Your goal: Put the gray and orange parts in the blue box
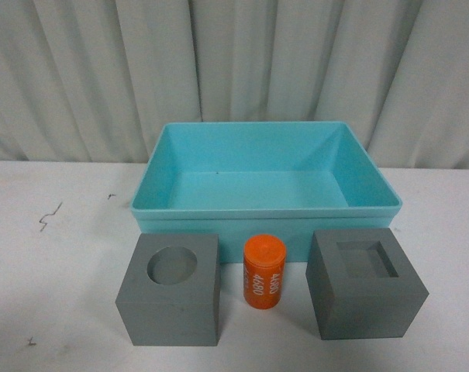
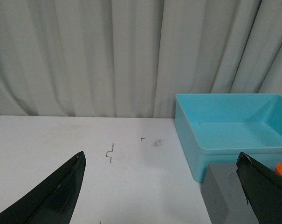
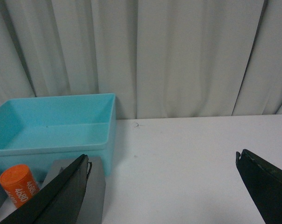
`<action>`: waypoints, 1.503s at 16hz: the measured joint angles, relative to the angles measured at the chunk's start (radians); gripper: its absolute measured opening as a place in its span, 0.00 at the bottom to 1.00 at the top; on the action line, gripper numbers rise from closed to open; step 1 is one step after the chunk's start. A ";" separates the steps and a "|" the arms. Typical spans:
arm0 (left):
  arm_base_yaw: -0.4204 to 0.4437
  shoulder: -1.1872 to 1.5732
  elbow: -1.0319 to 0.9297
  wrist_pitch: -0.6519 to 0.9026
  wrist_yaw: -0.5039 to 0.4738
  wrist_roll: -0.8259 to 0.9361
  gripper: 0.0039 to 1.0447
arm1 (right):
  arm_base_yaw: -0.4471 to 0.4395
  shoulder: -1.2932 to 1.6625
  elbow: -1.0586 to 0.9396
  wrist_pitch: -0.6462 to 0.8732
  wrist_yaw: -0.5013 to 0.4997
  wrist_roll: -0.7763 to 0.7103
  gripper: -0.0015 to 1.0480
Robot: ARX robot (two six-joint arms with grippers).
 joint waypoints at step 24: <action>0.000 0.000 0.000 0.000 0.000 0.000 0.94 | 0.000 0.000 0.000 0.000 0.000 0.000 0.94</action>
